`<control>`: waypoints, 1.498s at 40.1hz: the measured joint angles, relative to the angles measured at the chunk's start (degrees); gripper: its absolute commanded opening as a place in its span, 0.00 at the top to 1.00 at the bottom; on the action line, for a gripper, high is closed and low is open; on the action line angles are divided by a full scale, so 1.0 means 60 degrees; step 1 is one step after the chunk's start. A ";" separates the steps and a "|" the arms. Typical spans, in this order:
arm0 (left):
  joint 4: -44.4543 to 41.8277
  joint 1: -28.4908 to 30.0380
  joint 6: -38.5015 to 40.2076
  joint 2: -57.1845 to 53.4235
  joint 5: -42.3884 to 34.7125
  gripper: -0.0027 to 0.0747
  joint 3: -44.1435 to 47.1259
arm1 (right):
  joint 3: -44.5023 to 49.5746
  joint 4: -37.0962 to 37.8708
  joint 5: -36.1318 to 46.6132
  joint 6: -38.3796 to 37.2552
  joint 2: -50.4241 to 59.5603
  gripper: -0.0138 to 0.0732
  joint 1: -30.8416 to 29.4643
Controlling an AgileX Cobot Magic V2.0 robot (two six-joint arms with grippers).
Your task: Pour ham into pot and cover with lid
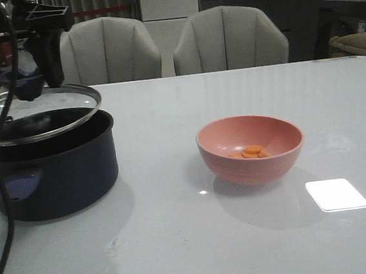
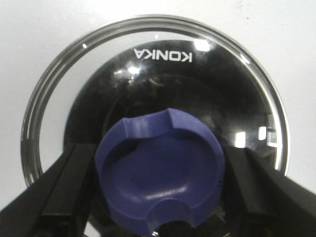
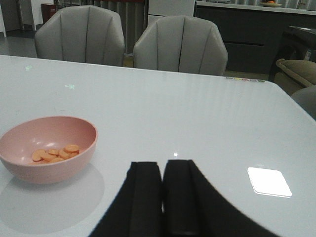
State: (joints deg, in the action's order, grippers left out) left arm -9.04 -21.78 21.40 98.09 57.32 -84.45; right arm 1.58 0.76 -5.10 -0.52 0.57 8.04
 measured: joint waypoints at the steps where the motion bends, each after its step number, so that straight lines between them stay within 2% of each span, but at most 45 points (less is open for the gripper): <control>1: 0.0000 0.0015 -0.0050 -0.0057 0.0038 0.44 0.0000 | 0.0000 0.0000 0.0000 0.0000 0.0000 0.67 0.0000; 7: -0.0006 0.0175 -0.0385 -0.0405 0.0130 0.44 0.0041 | 0.0000 0.0000 0.0000 0.0000 0.0000 0.67 0.0000; 14: -0.0006 0.0953 -0.0978 -0.0749 0.0205 0.44 0.0041 | 0.0000 0.0000 0.0000 0.0000 0.0000 0.67 0.0000; 26: 0.0097 0.3343 -0.1917 -0.0808 0.0465 0.44 0.0308 | 0.0000 0.0000 0.0000 0.0000 0.0000 0.67 0.0000; 32: 0.0927 0.4689 -0.2406 -0.0808 -0.0283 0.44 0.0931 | 0.0000 0.0000 0.0000 0.0000 0.0000 0.67 0.0000; 38: 0.1734 0.5548 -0.3010 -0.0808 -0.1104 0.44 0.1807 | 0.0000 0.0000 0.0000 0.0000 0.0000 0.67 0.0000; 49: 0.1920 0.5788 -0.3166 -0.0787 -0.2702 0.44 0.3379 | 0.0000 0.0000 0.0000 0.0000 0.0000 0.67 0.0000; 60: 0.1985 0.5788 -0.3187 -0.0105 -0.3000 0.44 0.3554 | 0.0000 0.0000 0.0000 0.0000 0.0000 0.67 0.0000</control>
State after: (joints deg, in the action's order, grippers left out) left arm 2.88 12.95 2.28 97.45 39.32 -63.13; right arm 1.58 0.76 -5.10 -0.52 0.57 8.04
